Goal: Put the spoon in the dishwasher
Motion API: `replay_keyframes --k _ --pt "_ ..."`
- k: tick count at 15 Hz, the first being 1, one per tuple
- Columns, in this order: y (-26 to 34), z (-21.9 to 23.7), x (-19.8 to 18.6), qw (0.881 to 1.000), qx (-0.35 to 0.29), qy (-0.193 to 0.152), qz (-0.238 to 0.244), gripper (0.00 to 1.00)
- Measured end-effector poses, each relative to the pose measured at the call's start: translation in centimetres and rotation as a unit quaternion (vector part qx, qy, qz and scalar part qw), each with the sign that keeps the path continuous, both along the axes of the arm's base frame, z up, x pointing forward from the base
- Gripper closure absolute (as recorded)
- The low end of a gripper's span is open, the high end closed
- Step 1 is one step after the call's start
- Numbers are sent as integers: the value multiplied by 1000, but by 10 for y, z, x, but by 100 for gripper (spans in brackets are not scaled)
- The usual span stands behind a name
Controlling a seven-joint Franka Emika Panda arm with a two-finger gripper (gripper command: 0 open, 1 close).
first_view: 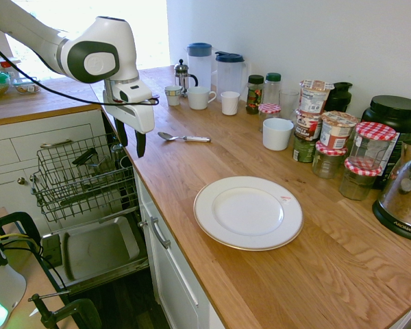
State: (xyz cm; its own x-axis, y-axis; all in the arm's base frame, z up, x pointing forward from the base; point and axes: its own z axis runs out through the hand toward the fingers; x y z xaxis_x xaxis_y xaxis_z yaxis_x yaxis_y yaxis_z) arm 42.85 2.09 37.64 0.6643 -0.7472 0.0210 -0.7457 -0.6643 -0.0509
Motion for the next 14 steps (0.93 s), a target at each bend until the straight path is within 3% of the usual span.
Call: replay_keyframes --k 3,7,10,14 --pt "3 0 3 1000 1 3 -19 0" --pt "27 16 45 993 17 -2 -114 0" --pt "40 24 82 976 27 -16 -215 0" --pt "54 14 124 939 13 -32 -343 0"
